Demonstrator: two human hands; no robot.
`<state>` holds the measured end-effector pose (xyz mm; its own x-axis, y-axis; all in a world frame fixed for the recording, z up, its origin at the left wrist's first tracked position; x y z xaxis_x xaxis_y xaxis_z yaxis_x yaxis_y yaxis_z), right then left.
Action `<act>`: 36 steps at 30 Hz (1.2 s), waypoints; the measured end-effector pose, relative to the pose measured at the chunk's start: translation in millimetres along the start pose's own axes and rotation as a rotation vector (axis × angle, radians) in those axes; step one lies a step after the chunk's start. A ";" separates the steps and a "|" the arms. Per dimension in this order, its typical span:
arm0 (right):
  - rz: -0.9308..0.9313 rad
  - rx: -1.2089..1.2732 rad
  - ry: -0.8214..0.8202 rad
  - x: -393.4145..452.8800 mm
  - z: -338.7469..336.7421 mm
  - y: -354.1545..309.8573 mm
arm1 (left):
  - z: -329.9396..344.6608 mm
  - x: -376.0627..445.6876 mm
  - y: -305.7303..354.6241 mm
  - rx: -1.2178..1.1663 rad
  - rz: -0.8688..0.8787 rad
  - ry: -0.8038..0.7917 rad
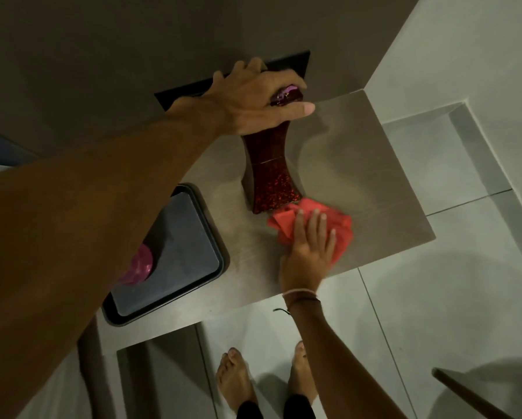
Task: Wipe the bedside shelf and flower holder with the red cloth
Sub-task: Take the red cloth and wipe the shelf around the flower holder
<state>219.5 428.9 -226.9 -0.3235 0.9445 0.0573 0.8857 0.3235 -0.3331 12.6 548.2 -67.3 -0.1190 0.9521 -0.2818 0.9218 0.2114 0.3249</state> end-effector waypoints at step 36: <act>0.475 0.808 0.366 -7.4 -49.7 -10.6 | 9.2 -9.7 8.6 0.028 -0.011 0.011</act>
<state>229.0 421.3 -177.0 0.2468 0.9691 -0.0069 0.3609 -0.0985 -0.9274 25.1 538.7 -70.0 -0.1332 0.9522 -0.2747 0.9305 0.2156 0.2961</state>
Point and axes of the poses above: each hand's wrist, its own x-axis towards the middle knuckle, its own z-axis out of the palm, y = z × x, the point moved 7 cm from there along x, towards the middle knuckle, and after that the axes turned 2 degrees about -z, right-handed, at the moved point
